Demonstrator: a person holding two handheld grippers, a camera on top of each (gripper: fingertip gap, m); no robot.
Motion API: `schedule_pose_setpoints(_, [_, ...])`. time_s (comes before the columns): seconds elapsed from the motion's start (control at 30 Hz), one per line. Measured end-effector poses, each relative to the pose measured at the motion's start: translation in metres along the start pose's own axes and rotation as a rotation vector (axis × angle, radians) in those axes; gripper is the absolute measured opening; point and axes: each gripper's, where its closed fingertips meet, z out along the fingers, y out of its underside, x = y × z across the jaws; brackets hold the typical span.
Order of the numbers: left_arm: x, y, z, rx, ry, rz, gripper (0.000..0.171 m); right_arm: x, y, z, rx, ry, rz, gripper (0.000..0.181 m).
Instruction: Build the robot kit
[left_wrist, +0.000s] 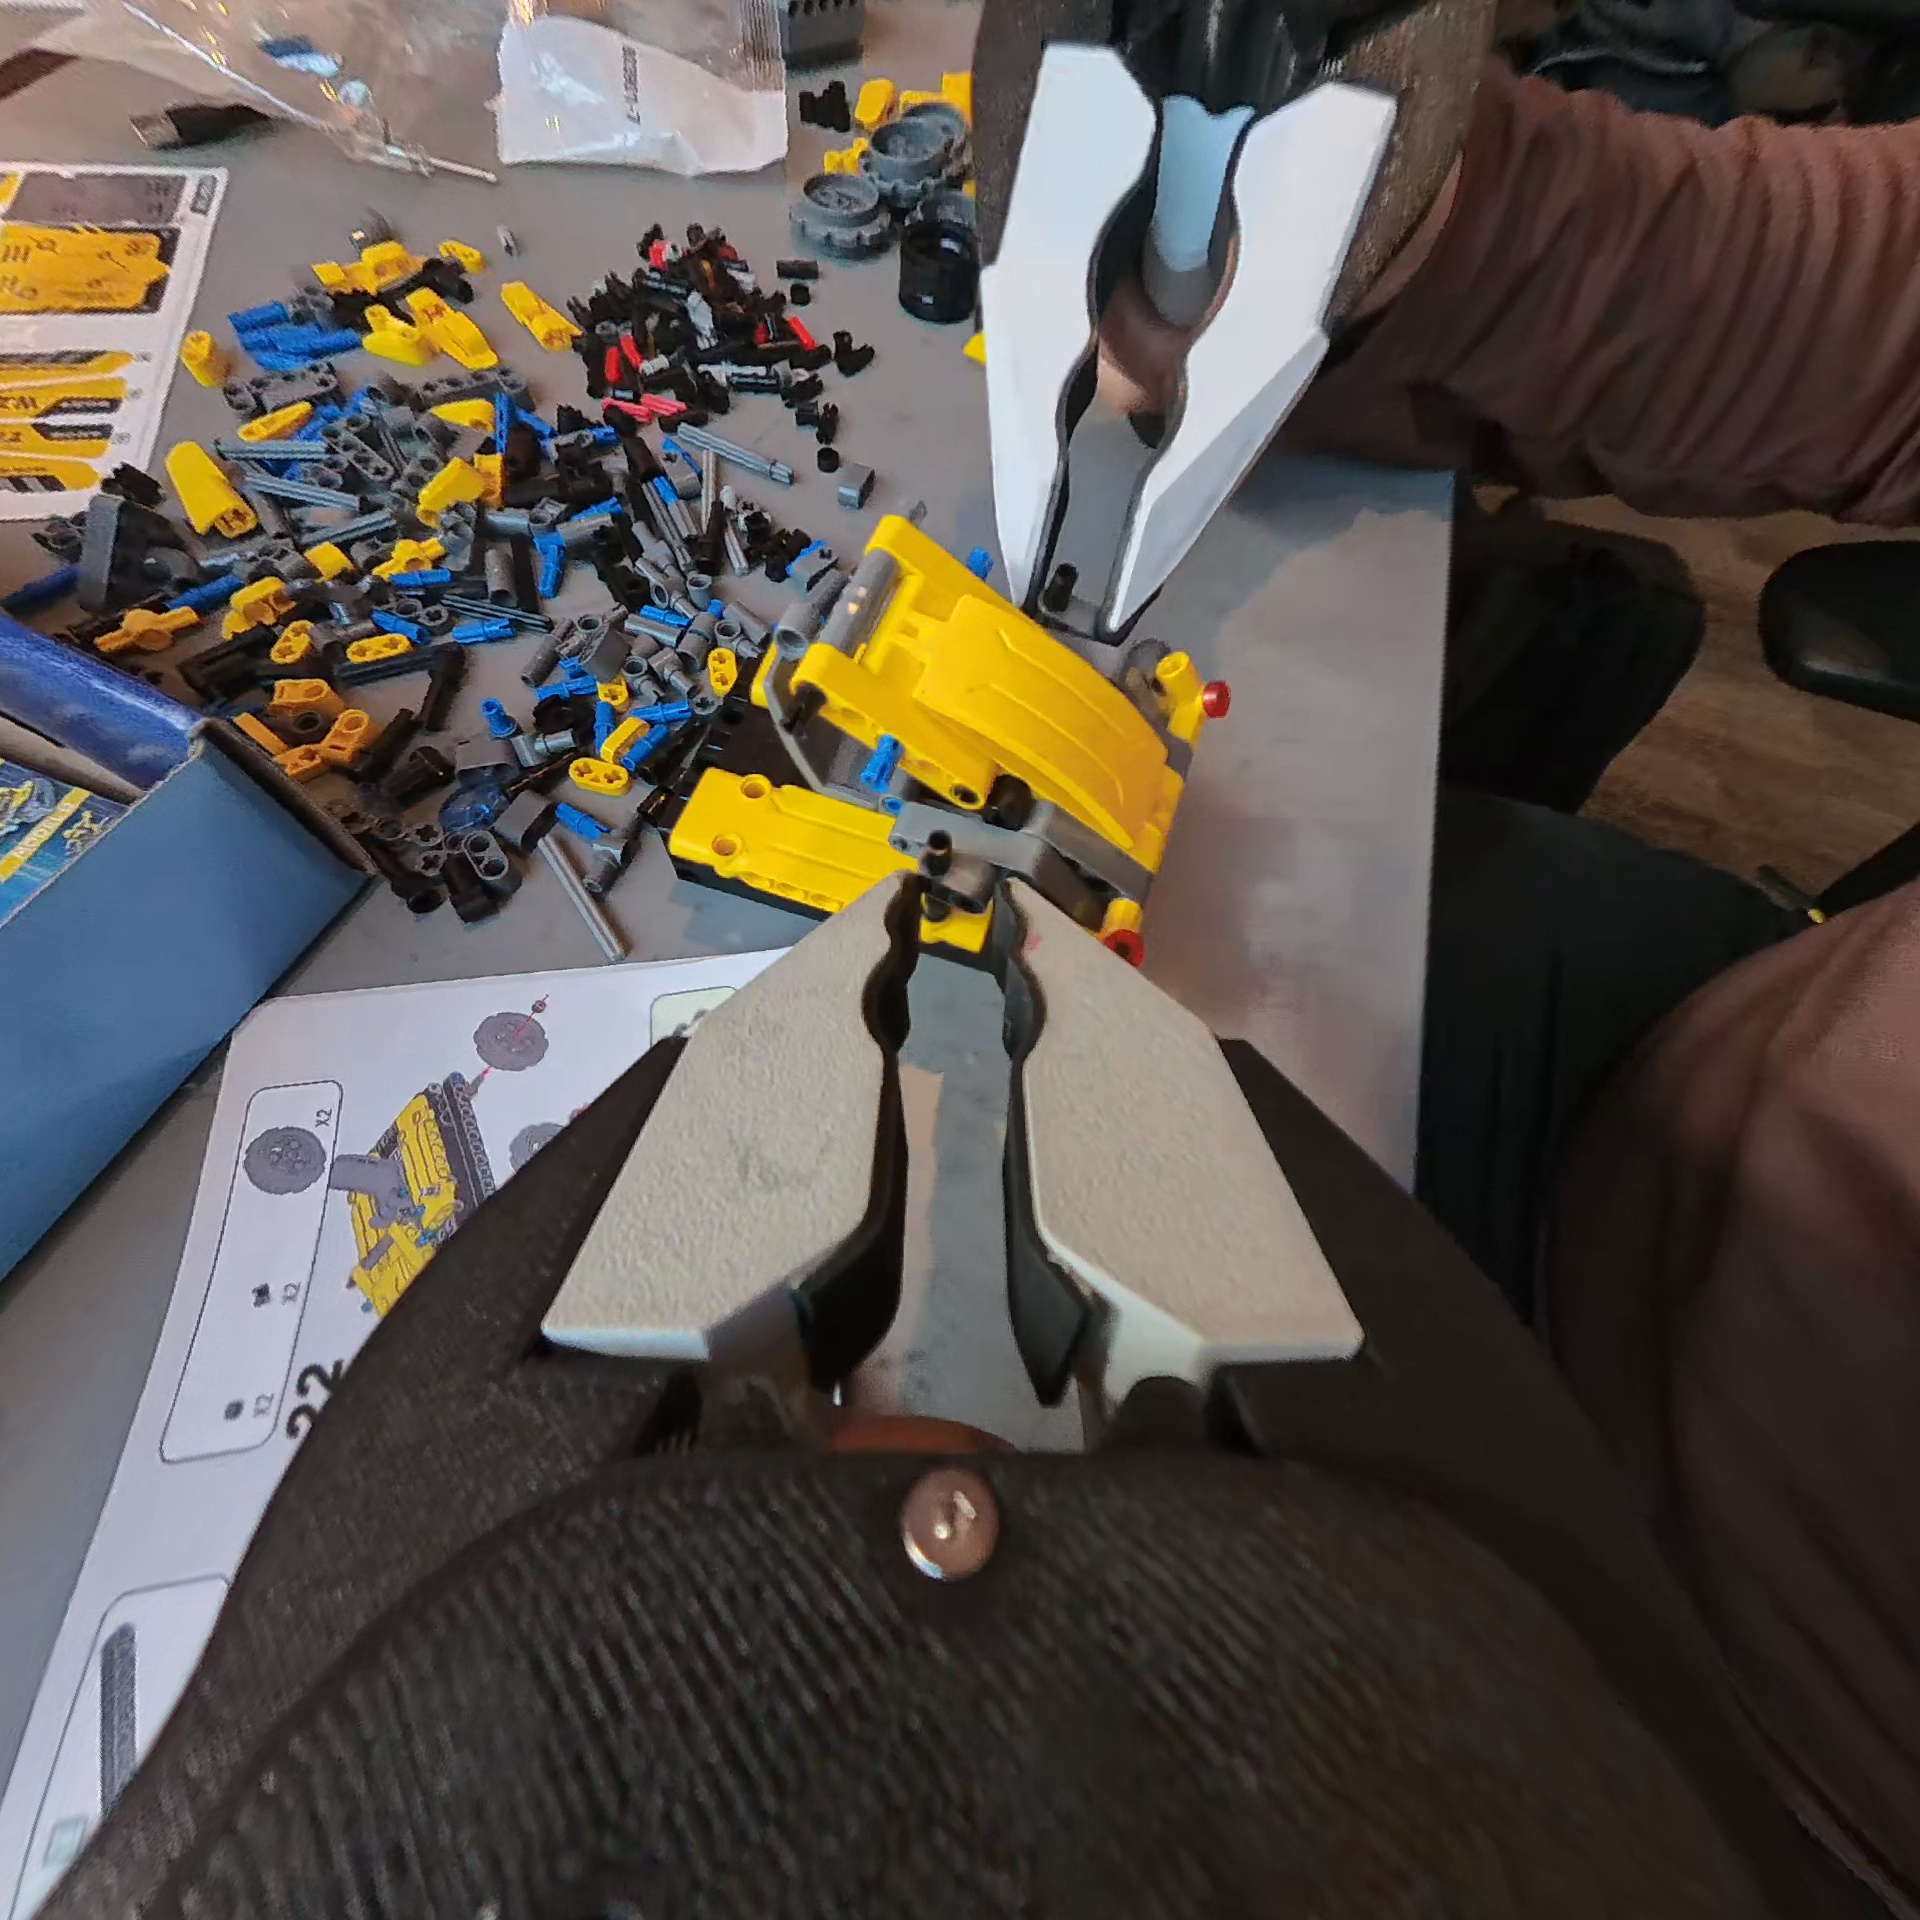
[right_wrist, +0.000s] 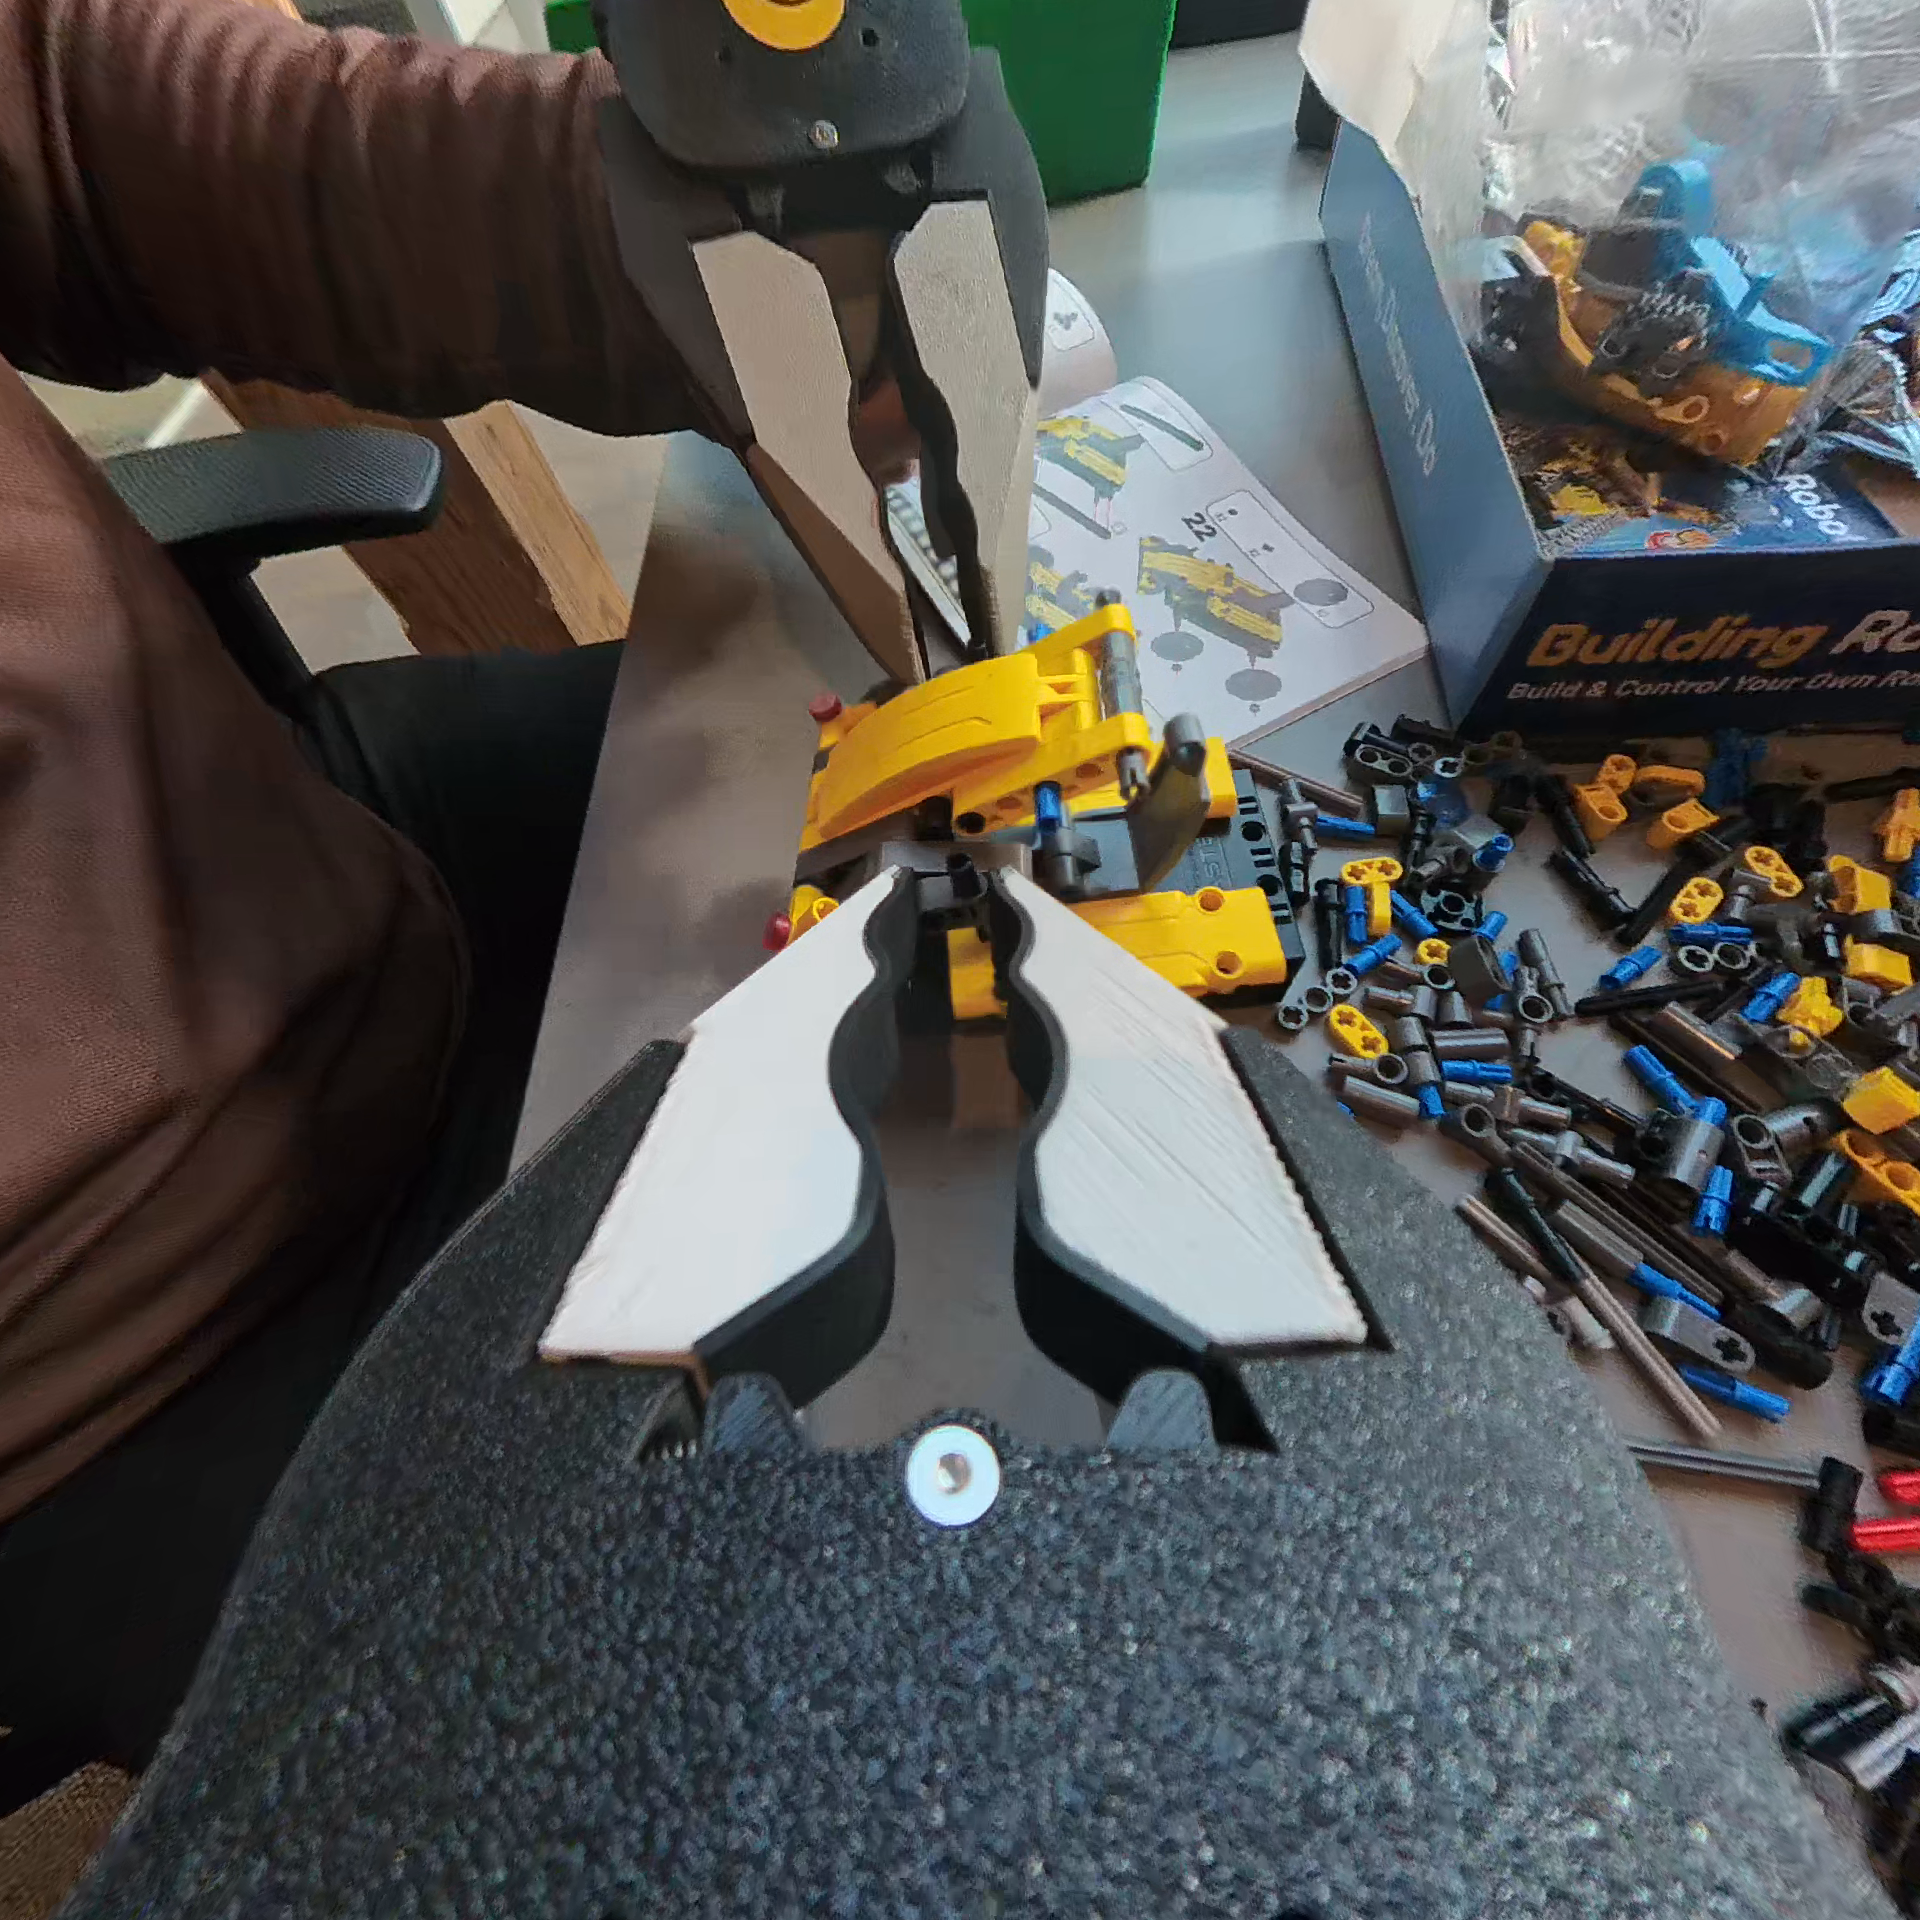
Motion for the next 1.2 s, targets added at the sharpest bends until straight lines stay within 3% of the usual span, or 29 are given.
schedule_pose_setpoints(0.33, [0.014,0.014,-0.006,0.0,-0.033,-0.031,0.004,-0.022,0.008,0.012,-0.081,0.009,-0.037,0.002])
schedule_pose_setpoints(0.73, [0.027,0.024,0.003,-0.036,-0.048,-0.004,0.0,-0.027,0.033,0.013,-0.088,-0.039,0.076,0.005])
schedule_pose_setpoints(0.93, [0.029,0.024,0.007,-0.063,-0.077,0.02,0.028,-0.024,0.036,0.0,-0.062,0.006,0.069,0.009])
schedule_pose_setpoints(1.2, [0.028,0.024,0.015,-0.051,-0.04,0.02,0.022,-0.027,0.033,-0.013,0.018,0.048,0.072,0.016])
